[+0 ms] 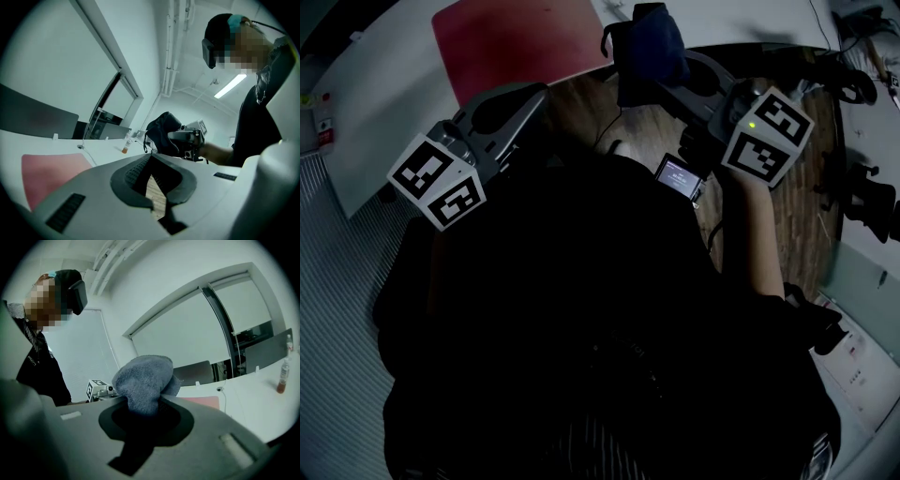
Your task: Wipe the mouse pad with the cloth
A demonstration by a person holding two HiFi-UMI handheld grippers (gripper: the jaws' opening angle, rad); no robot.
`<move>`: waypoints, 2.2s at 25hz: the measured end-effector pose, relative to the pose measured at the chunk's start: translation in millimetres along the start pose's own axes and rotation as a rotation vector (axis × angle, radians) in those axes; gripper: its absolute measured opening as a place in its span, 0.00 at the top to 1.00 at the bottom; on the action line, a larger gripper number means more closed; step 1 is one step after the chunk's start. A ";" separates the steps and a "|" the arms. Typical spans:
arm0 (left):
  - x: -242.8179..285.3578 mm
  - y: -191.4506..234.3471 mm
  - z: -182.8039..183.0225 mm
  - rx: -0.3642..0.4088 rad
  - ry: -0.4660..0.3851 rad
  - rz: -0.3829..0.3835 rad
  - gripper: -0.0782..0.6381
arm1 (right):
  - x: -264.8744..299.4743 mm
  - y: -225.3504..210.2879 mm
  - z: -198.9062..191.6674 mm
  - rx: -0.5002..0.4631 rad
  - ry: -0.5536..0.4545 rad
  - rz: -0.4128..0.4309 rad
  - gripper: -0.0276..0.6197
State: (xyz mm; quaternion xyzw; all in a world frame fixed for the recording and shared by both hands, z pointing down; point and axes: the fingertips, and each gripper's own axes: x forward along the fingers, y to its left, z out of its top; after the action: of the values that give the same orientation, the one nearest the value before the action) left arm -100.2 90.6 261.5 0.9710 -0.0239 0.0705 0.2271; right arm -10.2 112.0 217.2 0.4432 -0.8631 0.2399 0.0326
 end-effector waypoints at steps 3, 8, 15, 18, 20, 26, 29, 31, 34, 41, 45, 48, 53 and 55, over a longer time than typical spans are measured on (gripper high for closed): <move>-12.2 13.5 -1.2 -0.022 -0.014 0.042 0.89 | 15.4 0.0 3.6 -0.004 -0.003 0.033 0.85; -14.6 14.5 5.8 -0.013 -0.015 0.097 0.89 | 23.1 -7.2 12.5 0.004 -0.007 0.107 0.85; -1.2 44.4 13.9 -0.038 -0.026 0.177 0.89 | 50.1 -45.4 41.0 -0.013 -0.013 0.206 0.85; 13.5 61.6 25.2 -0.033 -0.026 0.207 0.89 | 60.8 -68.6 58.8 -0.029 -0.024 0.237 0.85; 28.1 70.5 37.0 -0.029 -0.028 0.231 0.89 | 60.3 -88.3 69.1 -0.022 -0.027 0.255 0.85; 63.4 99.6 64.6 -0.046 -0.030 0.305 0.89 | 65.8 -147.0 96.3 0.032 -0.028 0.306 0.85; 76.2 108.6 66.4 -0.079 -0.020 0.337 0.88 | 70.8 -166.2 103.6 0.035 -0.014 0.332 0.85; 80.1 109.8 60.5 -0.097 -0.014 0.357 0.89 | 72.9 -170.0 101.8 0.036 -0.012 0.353 0.85; 97.9 119.1 62.3 -0.110 0.010 0.387 0.88 | 74.5 -188.4 104.9 0.043 -0.004 0.379 0.85; 146.1 136.2 68.6 -0.132 0.064 0.406 0.88 | 73.2 -247.7 99.4 0.112 0.028 0.410 0.85; 151.2 134.8 56.8 -0.161 0.095 0.414 0.88 | 78.7 -259.5 89.9 0.140 0.048 0.423 0.85; 147.0 137.2 52.9 -0.172 0.106 0.432 0.89 | 85.8 -261.1 84.7 0.160 0.058 0.433 0.85; 137.5 155.3 38.5 -0.256 0.105 0.435 0.88 | 99.4 -266.4 73.7 0.176 0.096 0.406 0.85; 139.8 162.1 29.4 -0.288 0.137 0.387 0.88 | 104.0 -267.1 74.7 0.165 0.105 0.379 0.85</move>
State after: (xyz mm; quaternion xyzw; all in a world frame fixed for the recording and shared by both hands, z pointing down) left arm 29.0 -69.7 327.0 0.8990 -0.2039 0.1741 0.3463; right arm 147.1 -130.5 282.1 0.2613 -0.9055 0.3344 -0.0046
